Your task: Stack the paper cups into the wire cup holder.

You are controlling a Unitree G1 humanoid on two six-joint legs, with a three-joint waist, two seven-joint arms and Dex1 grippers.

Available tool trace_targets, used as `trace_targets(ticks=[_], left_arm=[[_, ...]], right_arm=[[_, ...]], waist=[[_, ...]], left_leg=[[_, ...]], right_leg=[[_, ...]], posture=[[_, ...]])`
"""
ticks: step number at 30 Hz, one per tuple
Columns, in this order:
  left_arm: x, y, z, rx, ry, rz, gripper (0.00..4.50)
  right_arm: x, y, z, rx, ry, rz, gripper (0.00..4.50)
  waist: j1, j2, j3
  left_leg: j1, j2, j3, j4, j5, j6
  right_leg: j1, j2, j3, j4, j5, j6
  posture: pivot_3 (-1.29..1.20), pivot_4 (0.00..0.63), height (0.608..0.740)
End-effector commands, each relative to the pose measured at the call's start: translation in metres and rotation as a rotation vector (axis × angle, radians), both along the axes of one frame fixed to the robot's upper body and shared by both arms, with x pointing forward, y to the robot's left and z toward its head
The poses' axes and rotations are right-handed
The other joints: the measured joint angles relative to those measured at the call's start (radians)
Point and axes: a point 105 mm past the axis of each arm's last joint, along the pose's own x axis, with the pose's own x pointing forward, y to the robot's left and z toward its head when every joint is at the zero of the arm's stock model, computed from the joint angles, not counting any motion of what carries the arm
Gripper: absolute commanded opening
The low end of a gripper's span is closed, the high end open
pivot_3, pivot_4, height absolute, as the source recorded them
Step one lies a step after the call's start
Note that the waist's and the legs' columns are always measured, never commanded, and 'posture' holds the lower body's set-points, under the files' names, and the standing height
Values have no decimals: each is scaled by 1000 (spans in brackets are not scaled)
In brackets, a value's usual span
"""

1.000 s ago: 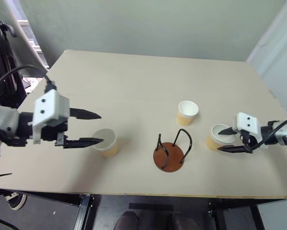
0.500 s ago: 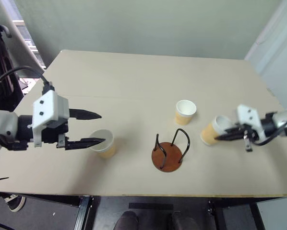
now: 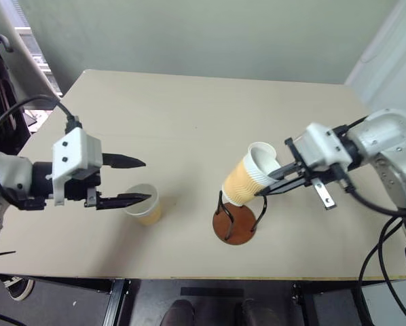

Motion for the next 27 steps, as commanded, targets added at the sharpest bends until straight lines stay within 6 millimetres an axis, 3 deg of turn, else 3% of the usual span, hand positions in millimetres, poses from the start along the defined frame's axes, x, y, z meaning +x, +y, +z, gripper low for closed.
trace_targets(ticks=[1, 17, 25, 27], left_arm=[[-7, -1, 9, 7, -48, 1, 3503], [-13, -2, 9, 5, -45, 7, 3503], [-18, -4, 10, -3, -22, -28, 3503], [-19, -5, 9, 1, -12, -36, 3503]], right_arm=[[-5, -3, 4, -33, -44, 42, 13], [2, 1, -16, -119, -96, 64, 13], [6, 0, -13, -118, -108, 44, 2641], [13, -4, -1, -84, -130, 15, 3363]], waist=[[-1, 0, 0], [-3, 0, 0], [-3, 0, 0], [-3, 0, 0]], left_leg=[[-1, 0, 0, 0, 0, 0], [0, 1, 5, 0, 1, -2], [0, 1, 5, 0, 1, -2], [0, 2, 5, 0, 1, -2]], right_leg=[[-1, 0, 0, 0, 0, 0], [-1, 2, -1, 1, 1, -2], [-1, 3, -1, 1, 1, -2], [-1, 3, -1, 1, 1, -2]], posture=[[0, 150, 740], [0, 150, 740], [0, 150, 740], [0, 150, 740]])
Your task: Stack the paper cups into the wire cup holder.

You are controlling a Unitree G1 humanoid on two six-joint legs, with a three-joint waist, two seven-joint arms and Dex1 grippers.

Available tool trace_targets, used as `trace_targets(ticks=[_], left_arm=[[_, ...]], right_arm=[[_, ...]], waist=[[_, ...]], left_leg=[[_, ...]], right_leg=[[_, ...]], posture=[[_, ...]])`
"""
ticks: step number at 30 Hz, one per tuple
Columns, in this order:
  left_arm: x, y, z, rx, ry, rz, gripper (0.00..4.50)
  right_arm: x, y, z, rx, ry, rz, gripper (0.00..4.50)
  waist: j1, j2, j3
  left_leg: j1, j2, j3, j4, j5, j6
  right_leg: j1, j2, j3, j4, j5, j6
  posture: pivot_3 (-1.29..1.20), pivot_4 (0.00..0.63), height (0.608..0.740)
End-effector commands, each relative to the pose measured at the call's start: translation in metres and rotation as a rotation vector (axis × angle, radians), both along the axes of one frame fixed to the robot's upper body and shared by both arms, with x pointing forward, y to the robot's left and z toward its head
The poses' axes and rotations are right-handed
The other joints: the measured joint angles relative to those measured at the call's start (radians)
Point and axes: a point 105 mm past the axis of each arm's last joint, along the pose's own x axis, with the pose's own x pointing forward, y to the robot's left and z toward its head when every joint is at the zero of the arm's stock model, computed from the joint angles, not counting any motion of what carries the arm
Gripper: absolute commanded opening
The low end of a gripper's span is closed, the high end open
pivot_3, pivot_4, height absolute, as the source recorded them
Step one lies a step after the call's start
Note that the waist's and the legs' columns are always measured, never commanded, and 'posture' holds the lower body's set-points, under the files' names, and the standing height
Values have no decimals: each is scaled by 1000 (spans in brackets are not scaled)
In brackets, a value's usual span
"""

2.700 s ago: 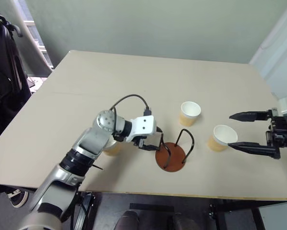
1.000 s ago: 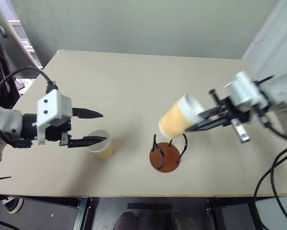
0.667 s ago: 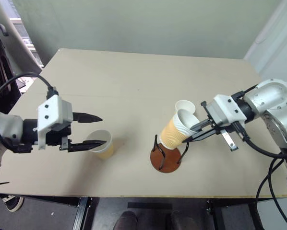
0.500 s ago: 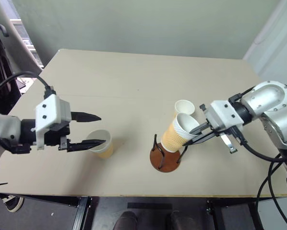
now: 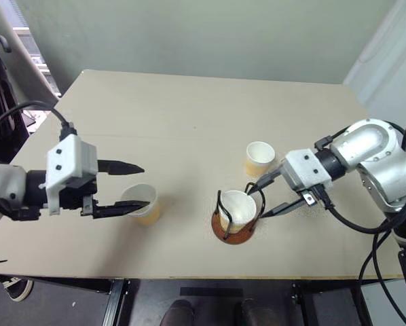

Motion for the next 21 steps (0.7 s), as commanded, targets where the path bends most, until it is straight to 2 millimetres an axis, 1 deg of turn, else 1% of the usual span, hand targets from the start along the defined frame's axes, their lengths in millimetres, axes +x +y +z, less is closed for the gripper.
trace_targets(ticks=[1, 2, 3, 5, 7, 8, 10, 12, 14, 19, 21], left_arm=[[-6, -2, 8, 19, -21, -25, 3503], [-7, -2, 7, 25, -16, -25, 3503], [-7, -1, 7, 29, -12, -26, 3503], [-9, 0, 7, 37, -8, -25, 3503], [-12, 6, 15, 34, -20, -17, 3503], [-14, 8, 19, 30, -26, -13, 3503], [-19, 20, 26, 53, -30, 23, 3503], [-24, 28, 34, 58, -37, 44, 3503], [-28, 32, 42, 56, -54, 55, 3503], [-43, 45, 73, 49, -123, 98, 3503], [-46, 47, 79, 48, -131, 108, 3503]], right_arm=[[12, -6, 30, 75, -91, -41, 3724], [27, -10, 40, 110, -135, -99, 4031], [41, -13, 48, 133, -172, -157, 4031], [62, -19, 53, 142, -221, -233, 4031], [83, -28, 50, 119, -239, -294, 4031], [89, -30, 48, 111, -240, -308, 4031], [103, -35, 38, 79, -235, -340, 4031], [112, -38, 27, 52, -222, -357, 4031], [117, -38, 19, 31, -209, -358, 4031], [126, -36, -9, -24, -172, -357, 4031], [129, -36, -15, -39, -174, -364, 4031]], waist=[[0, 0, 0], [-1, 0, 0], [-1, 0, 0], [-2, 0, 0], [-3, -1, 0], [-3, -1, 0], [-3, -1, 0], [-4, 0, 0], [-3, 0, 0], [-3, 0, 0], [-1, 0, 0]], left_leg=[[0, 0, 0, 0, 0, 0], [0, 0, 0, 0, 0, 0], [0, 0, -1, 0, 0, 0], [1, 1, -3, 0, 0, 0], [1, 2, -5, 0, 0, 0], [1, 2, -6, -1, 0, 0], [0, 1, -6, -2, 0, 0], [0, 1, -5, -2, 0, 0], [-3, 2, -5, -3, 0, 0], [-5, 2, -6, -2, 1, -1], [-4, 2, -6, -2, 1, -1]], right_leg=[[0, 0, 0, 0, 0, 0], [0, 0, 0, 0, 0, 0], [0, 0, 0, 0, 0, 0], [-2, -1, 2, 1, 0, 0], [-2, -1, 1, 2, 0, 0], [-2, 0, 1, 2, 0, -1], [-3, 0, 0, 2, 1, -2], [-3, 1, 0, 6, 1, -2], [-6, 1, 0, 7, 1, -2], [-7, 0, 0, 7, 2, -3], [-7, 0, 0, 8, 2, -3]], posture=[[0, 150, 740], [0, 150, 740], [0, 150, 740], [0, 150, 740], [0, 150, 740], [0, 150, 740], [0, 150, 740], [0, 150, 740], [0, 150, 740], [0, 150, 740], [0, 150, 740]])
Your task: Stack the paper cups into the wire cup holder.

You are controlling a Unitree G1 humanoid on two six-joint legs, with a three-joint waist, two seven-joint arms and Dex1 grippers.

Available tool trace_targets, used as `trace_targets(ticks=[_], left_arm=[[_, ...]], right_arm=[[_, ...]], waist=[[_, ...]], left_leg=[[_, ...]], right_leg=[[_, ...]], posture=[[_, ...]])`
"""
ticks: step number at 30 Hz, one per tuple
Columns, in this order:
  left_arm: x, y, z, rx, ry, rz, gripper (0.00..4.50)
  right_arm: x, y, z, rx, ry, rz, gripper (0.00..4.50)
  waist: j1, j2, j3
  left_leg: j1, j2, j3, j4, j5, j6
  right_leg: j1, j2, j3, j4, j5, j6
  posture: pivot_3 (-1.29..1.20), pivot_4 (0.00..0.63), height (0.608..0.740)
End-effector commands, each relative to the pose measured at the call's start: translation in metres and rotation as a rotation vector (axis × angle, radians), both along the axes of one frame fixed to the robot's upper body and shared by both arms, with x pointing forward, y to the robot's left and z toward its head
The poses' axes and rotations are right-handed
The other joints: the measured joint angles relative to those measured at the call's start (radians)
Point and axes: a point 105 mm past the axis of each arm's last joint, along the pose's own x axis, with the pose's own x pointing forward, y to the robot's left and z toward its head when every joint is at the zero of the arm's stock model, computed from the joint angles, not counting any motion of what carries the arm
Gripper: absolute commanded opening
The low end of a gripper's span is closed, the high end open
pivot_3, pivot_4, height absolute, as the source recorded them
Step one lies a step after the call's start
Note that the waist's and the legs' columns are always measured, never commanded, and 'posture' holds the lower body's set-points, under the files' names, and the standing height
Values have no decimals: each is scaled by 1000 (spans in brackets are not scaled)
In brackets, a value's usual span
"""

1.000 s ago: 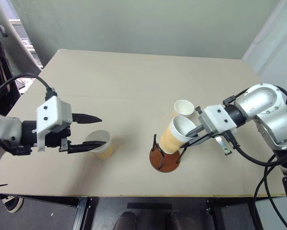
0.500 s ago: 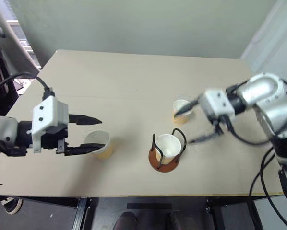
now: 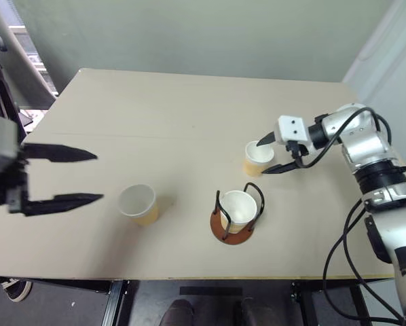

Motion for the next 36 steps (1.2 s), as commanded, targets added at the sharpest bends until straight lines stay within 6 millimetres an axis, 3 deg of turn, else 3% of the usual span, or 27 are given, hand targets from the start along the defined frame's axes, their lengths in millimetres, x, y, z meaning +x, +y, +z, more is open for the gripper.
trace_targets(ticks=[1, 4, 7, 16, 21, 25, 28, 30, 36], left_arm=[[-10, 2, 14, -3, -39, 3, 3503], [-11, -5, 10, -24, -25, -17, 3503], [-11, -10, 8, -47, -20, -31, 3503], [-7, -9, 5, -62, -14, -25, 3503], [-3, -12, -1, -76, 2, -35, 3503], [1, -13, -4, -94, 13, -45, 3503], [1, -17, -2, -121, 6, -69, 3503], [1, -17, -1, -127, 7, -68, 3503], [8, -12, -11, -137, 31, -43, 3503]], right_arm=[[6, 0, 4, -26, -47, 1, 4031], [6, 1, -1, -40, -37, 11, 4031], [9, 0, -4, -58, -41, 7, 3415], [18, 1, 1, -94, -154, -5, 106], [11, 1, 8, -74, -132, 31, 44], [-6, 3, 38, 10, -103, 105, 44], [-35, 6, 77, 116, -91, 193, 44], [-59, 9, 92, 161, -65, 266, 44], [-117, 34, 84, 140, 48, 501, 44]], waist=[[2, 0, 0], [4, 0, 0], [3, 0, 0], [3, 0, 0], [4, 0, 0], [4, 1, 0], [7, 2, 1], [13, 2, 1], [-1, 1, 1]], left_leg=[[0, 0, 0, 0, 0, 0], [0, 0, 0, 1, 0, 0], [0, 0, 0, 1, 0, 0], [1, 0, 0, 1, 0, 0], [1, 0, 0, 1, 0, 0], [0, 0, 0, 0, 1, -1], [-1, 0, 3, 0, 1, -3], [-3, 0, 6, -1, 2, -4], [2, 0, 5, -2, 3, -7]], right_leg=[[0, 0, 0, 0, 0, 0], [0, -1, 0, 1, 0, 0], [0, -1, 0, 2, 0, 0], [0, -1, 0, 2, 0, -1], [0, -1, 0, 1, 0, -1], [-1, -1, 0, 1, 0, -1], [-1, -1, 0, 0, 0, -2], [0, 0, 0, -2, -1, -3], [6, 7, 2, -10, -2, -6]], posture=[[0, 150, 740], [0, 150, 740], [0, 150, 740], [0, 150, 740], [0, 150, 740], [0, 150, 740], [0, 150, 740], [0, 150, 740], [0, 150, 740]])
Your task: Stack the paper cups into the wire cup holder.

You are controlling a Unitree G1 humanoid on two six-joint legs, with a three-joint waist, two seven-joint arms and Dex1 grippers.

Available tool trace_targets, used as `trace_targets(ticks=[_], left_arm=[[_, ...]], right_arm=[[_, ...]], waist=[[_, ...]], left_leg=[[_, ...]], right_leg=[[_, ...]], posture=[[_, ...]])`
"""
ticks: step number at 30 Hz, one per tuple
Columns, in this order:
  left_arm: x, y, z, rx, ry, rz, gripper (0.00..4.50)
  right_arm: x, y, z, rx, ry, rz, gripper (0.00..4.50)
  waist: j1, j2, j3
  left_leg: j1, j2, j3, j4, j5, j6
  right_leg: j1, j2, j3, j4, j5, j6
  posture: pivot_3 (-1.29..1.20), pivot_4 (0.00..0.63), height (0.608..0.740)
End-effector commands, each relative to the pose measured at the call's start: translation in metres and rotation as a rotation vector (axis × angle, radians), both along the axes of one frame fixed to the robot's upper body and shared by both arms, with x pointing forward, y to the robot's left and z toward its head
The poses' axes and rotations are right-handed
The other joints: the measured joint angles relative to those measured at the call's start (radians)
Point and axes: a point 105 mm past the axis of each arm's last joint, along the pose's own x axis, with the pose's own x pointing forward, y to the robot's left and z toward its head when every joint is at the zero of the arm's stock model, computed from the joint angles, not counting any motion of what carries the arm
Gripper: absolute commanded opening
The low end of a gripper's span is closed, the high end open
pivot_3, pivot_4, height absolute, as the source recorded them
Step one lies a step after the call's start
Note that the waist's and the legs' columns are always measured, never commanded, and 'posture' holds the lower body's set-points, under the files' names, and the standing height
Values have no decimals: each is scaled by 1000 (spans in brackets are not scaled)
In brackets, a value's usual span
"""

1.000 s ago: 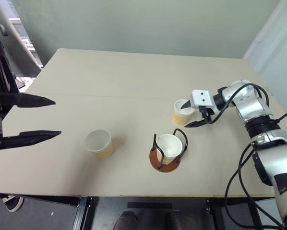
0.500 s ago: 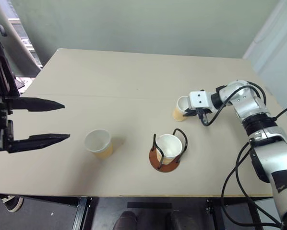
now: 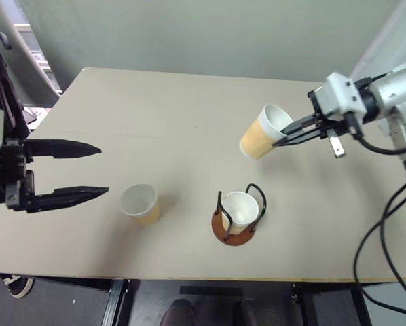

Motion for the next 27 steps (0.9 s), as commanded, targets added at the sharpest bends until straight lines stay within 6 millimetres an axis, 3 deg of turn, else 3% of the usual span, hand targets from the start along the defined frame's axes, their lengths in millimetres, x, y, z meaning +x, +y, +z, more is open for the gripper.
trace_targets(ticks=[1, 8, 20, 23, 27], left_arm=[[1, -3, 0, 8, -22, -8, 3503], [2, -4, -3, 13, -17, -2, 3503], [2, -8, -4, 17, -24, -10, 3503], [2, -7, -4, 18, -25, -9, 3503], [3, -7, -4, 23, -23, -10, 3503]], right_arm=[[-30, 20, -10, -23, 56, 154, 44], [-38, 24, -45, -139, 75, 183, 44], [-24, 24, -56, -176, 12, 144, 44], [-26, 25, -55, -177, 16, 154, 588], [-29, 28, -52, -167, 13, 166, 1954]], waist=[[-9, 0, 0], [-17, 0, 0], [-17, -1, 0], [-17, -1, 0], [-17, -1, 0]], left_leg=[[0, 0, 0, 0, 0, 0], [3, 3, 0, 2, 1, -1], [2, 4, -1, 2, 0, -1], [2, 4, -1, 2, 0, -1], [2, 4, -1, 2, 0, -1]], right_leg=[[0, 1, 0, 1, 0, 0], [0, 5, 1, 6, 2, -4], [-2, 5, 1, 7, 2, -5], [-2, 5, 1, 7, 2, -5], [-2, 5, 1, 7, 2, -5]], posture=[[0, 150, 740], [0, 150, 740], [0, 150, 740], [0, 150, 740], [0, 150, 740]])
